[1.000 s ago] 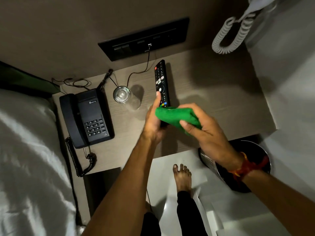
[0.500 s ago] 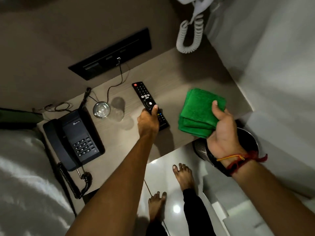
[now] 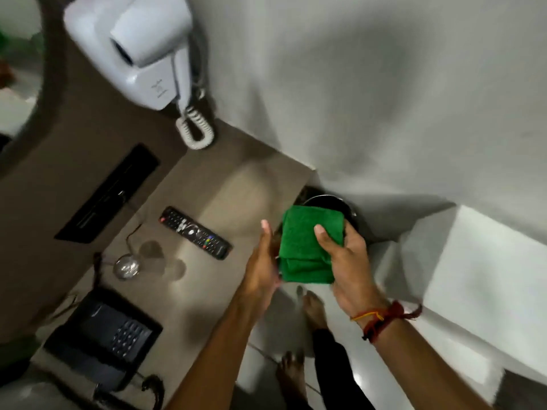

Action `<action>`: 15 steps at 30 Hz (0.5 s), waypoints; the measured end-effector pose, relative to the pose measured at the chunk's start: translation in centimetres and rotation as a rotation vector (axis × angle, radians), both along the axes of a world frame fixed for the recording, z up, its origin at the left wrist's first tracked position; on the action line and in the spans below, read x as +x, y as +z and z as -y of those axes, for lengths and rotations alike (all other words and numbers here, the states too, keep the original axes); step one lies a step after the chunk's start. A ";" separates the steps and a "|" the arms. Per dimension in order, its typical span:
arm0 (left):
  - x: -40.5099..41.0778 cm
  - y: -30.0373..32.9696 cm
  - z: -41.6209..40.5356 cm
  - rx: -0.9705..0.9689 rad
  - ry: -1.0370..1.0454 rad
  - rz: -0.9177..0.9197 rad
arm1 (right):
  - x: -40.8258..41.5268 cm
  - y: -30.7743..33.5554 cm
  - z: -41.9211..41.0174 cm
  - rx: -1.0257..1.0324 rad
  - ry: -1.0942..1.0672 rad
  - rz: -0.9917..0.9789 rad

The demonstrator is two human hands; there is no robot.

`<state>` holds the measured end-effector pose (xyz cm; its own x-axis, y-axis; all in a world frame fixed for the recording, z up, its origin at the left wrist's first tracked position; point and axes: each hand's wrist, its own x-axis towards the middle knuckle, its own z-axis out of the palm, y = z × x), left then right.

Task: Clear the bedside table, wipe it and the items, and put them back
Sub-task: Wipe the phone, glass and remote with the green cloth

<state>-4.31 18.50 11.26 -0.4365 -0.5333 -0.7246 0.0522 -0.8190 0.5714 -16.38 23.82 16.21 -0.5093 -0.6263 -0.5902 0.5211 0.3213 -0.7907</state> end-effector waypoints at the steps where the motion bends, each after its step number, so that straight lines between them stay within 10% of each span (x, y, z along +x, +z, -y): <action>1: -1.4 1.5 -0.7 -0.021 -0.042 -0.081 | -1.0 1.0 -1.3 -0.005 -0.005 -0.035; 15: -24.4 8.6 -15.8 -0.558 -0.612 0.180 | -19.2 4.9 -23.9 0.223 -0.359 -0.382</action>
<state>-28.72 34.27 19.81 -0.6679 -0.5410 -0.5111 -0.4388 -0.2684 0.8575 -35.57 47.74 21.08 -0.8705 -0.2556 -0.4206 0.3192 0.3574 -0.8777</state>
